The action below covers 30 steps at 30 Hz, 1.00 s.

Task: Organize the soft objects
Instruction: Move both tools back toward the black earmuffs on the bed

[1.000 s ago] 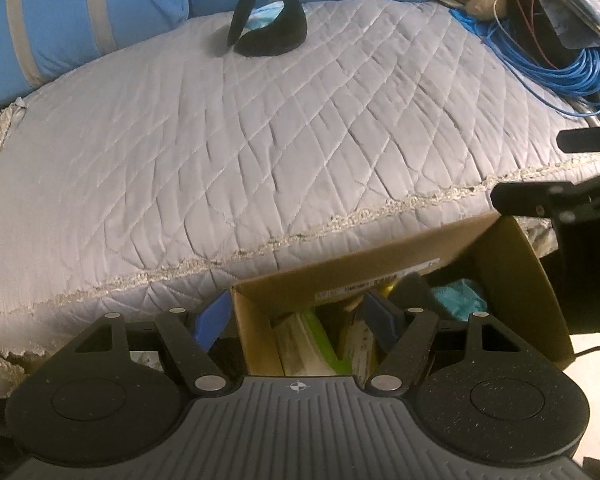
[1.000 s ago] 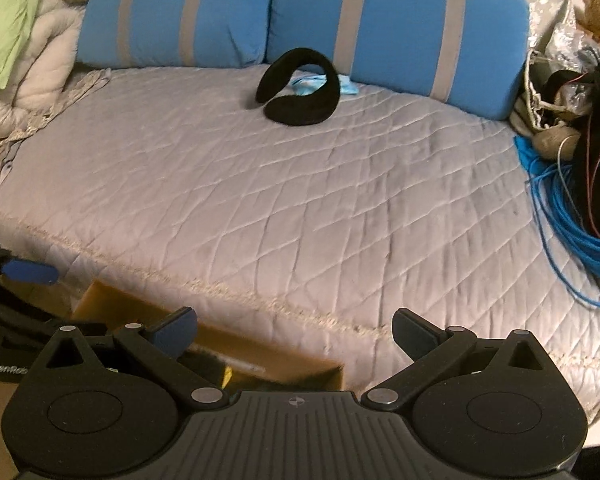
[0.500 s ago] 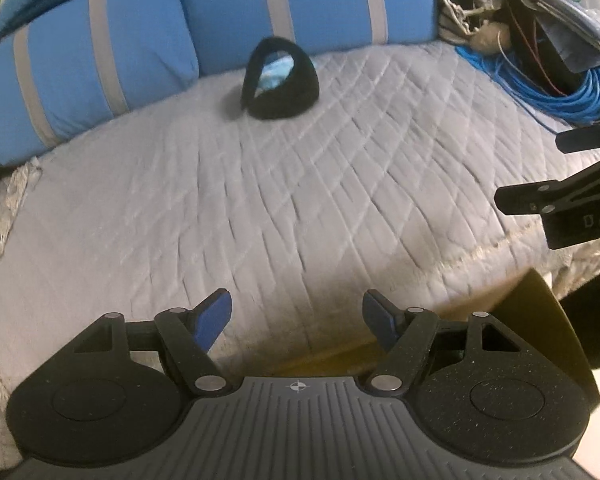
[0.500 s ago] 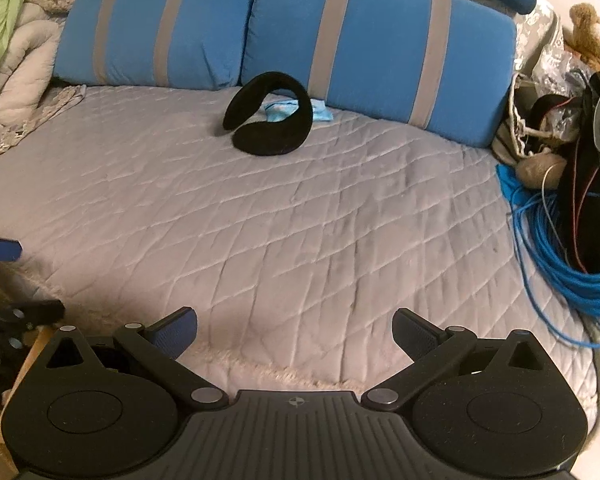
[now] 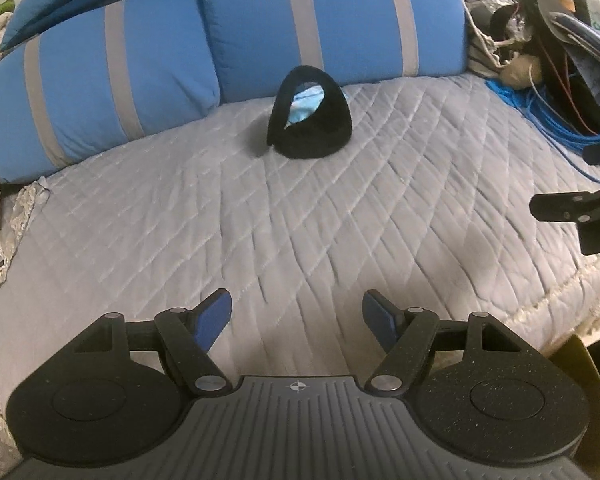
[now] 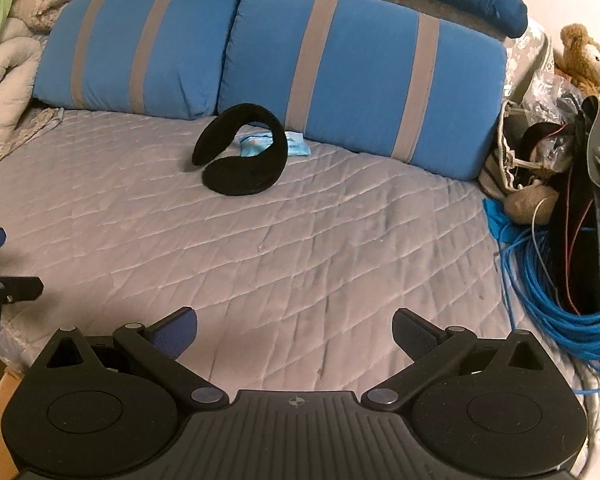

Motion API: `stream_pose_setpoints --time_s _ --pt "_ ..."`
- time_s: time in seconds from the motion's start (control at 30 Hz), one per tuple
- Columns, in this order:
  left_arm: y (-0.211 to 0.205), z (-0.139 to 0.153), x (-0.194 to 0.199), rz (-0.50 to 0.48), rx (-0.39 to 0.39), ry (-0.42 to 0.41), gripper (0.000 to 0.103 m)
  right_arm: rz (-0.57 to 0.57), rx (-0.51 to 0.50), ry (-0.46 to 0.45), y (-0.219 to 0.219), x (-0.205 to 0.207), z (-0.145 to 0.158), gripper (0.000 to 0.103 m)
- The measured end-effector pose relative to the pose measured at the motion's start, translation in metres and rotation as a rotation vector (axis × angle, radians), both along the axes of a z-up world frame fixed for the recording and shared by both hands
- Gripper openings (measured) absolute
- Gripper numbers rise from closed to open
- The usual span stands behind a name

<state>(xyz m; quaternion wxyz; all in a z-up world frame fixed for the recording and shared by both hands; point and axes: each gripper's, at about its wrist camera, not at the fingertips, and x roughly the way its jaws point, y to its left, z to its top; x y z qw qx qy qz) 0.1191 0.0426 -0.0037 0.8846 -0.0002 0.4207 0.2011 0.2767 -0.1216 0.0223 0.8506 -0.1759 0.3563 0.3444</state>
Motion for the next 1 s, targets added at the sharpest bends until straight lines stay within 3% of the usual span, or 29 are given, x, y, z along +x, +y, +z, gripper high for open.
stream_pose_setpoints --time_s 1.0 --pt "0.047 -0.015 0.094 -0.045 0.066 -0.020 0.072 0.033 0.004 -0.019 0.041 0.061 -0.015 0.103"
